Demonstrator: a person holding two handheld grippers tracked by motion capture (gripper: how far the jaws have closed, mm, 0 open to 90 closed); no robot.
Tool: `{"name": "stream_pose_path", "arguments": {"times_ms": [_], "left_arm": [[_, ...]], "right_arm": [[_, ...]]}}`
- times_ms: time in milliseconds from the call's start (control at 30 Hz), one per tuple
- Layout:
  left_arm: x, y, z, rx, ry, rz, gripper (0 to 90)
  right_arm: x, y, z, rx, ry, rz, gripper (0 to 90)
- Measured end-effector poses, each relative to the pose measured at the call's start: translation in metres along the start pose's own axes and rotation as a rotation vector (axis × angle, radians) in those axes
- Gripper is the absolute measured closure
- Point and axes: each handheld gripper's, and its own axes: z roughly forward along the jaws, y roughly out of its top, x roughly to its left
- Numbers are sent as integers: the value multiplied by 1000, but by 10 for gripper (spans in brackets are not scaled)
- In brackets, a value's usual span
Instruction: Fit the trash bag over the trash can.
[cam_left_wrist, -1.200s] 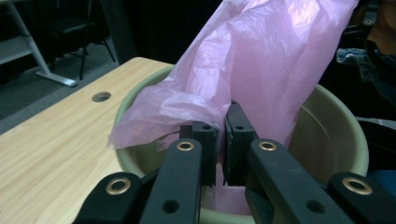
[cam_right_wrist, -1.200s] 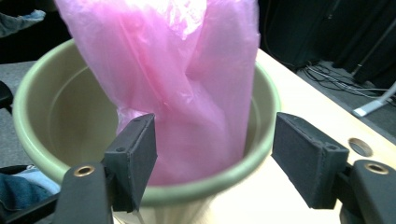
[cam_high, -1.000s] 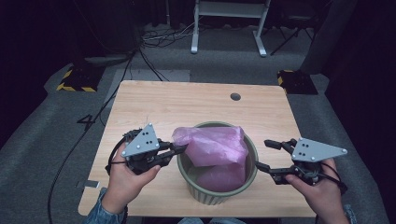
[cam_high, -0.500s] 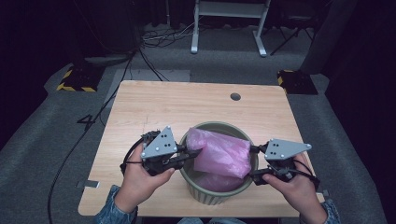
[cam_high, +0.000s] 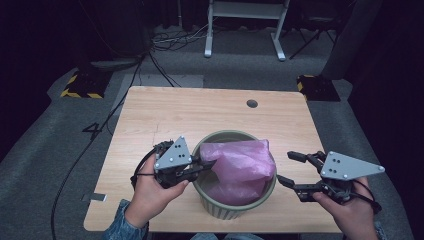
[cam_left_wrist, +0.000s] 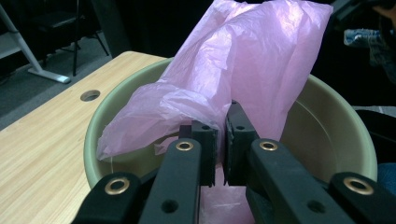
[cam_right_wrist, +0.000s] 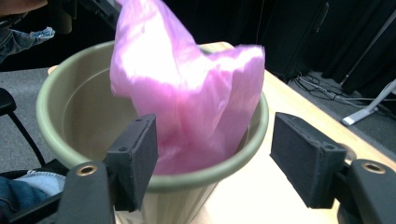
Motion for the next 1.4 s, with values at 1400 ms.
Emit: {"name": "stream_pose_path", "arguments": {"times_ms": [1400], "left_arm": [[-15,13,22,24,-62,45,835]], "right_arm": [[7,13,43,-15,47,-27,345]]}}
